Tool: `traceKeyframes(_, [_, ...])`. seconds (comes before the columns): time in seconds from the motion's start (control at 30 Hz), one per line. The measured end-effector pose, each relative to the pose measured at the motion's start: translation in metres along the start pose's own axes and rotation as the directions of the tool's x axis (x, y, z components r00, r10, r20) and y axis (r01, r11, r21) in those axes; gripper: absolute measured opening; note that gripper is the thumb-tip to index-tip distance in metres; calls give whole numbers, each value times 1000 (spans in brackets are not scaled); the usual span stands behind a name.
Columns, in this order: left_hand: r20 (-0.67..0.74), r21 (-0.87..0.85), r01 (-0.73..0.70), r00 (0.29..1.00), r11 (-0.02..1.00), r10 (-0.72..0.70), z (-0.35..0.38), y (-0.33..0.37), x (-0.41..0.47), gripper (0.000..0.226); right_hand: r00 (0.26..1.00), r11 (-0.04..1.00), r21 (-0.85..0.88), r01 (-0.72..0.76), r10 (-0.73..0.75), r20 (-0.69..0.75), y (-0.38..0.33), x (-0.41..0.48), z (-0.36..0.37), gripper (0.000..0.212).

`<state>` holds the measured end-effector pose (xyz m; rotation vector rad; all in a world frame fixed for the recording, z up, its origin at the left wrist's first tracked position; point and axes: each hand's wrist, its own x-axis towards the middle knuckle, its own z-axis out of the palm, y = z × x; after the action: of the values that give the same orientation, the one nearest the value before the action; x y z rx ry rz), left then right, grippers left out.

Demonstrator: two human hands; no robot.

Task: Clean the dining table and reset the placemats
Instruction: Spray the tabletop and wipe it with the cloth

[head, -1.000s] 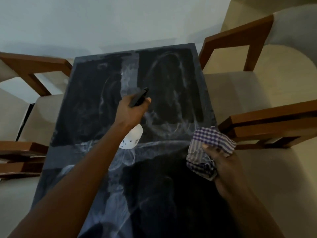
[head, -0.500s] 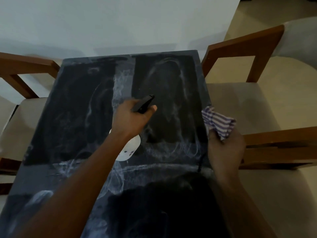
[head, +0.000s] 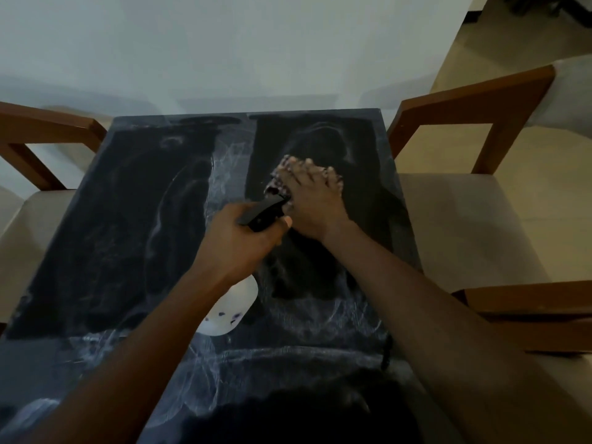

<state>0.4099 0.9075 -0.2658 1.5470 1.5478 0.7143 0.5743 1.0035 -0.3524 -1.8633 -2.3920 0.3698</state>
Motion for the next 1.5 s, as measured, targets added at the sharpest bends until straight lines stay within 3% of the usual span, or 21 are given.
traceKeyframes(0.07, [41, -44, 45, 998, 998, -43, -3, -4, 10, 22, 983, 981, -54, 184, -183, 18, 6, -29, 5, 67])
traceKeyframes(0.13, [90, -106, 101, 992, 989, -91, -6, -6, 24, 21, 969, 966, -81, 246, -246, 12, 35, -51, 5, 69])
traceKeyframes(0.33, [16, -137, 64, 998, 989, -62, -9, 7, 67, 28, 988, 982, -111, -150, 152, 10, 140, 3, -29, 70])
traceKeyframes(0.47, [1, -140, 59, 998, 988, -59, -5, 6, 72, 29, 921, 921, 3, -389, 389, 25, 146, 68, -38, 71])
traceKeyframes(0.53, [-5, -114, 63, 998, 991, -64, -2, 5, 73, 28, 913, 913, -2, -408, 408, 24, 130, 95, -40, 73])
traceKeyframes(0.63, [-11, -104, 64, 998, 993, -66, 0, 6, 77, 27, 963, 961, -79, -267, 270, 28, 93, 118, -37, 74])
traceKeyframes(0.73, [-12, -100, 55, 998, 994, -57, 3, 7, 80, 25, 996, 987, -159, 28, -13, 94, 50, 101, -26, 72])
traceKeyframes(0.83, [-27, -114, 65, 997, 991, -69, 5, 7, 83, 22, 927, 920, -132, 369, -354, 125, 35, 31, -10, 64])
traceKeyframes(0.9, [-23, -103, 81, 996, 991, -83, 8, 7, 85, 23, 904, 897, -118, 426, -416, 100, 61, -6, -9, 62])
traceKeyframes(1.03, [-12, -119, 129, 991, 985, -131, 7, 7, 88, 25, 994, 985, -135, 107, -108, 4, 138, 17, -30, 65])
traceKeyframes(1.1, [-10, -124, 142, 989, 982, -144, 7, 6, 86, 24, 996, 990, -104, -90, 90, -12, 180, 67, -38, 66])
traceKeyframes(1.17, [-15, -125, 143, 989, 982, -146, 7, 6, 85, 23, 966, 966, -43, -256, 257, 11, 208, 126, -41, 88])
traceKeyframes(1.23, [-10, -111, 142, 989, 984, -144, 8, 5, 84, 22, 945, 944, -56, -325, 326, 9, 202, 170, -42, 98])
traceKeyframes(1.3, [-16, -96, 131, 991, 987, -133, 9, 5, 85, 23, 937, 931, -110, -349, 349, -15, 160, 181, -42, 92])
traceKeyframes(1.43, [-100, -111, 94, 989, 989, -106, 9, 6, 82, 27, 999, 990, -135, -43, 41, -19, 52, 156, -39, 74])
traceKeyframes(1.5, [-114, -74, 79, 990, 994, -87, 13, 9, 78, 28, 988, 980, -127, 154, -150, 40, 15, 132, -36, 68])
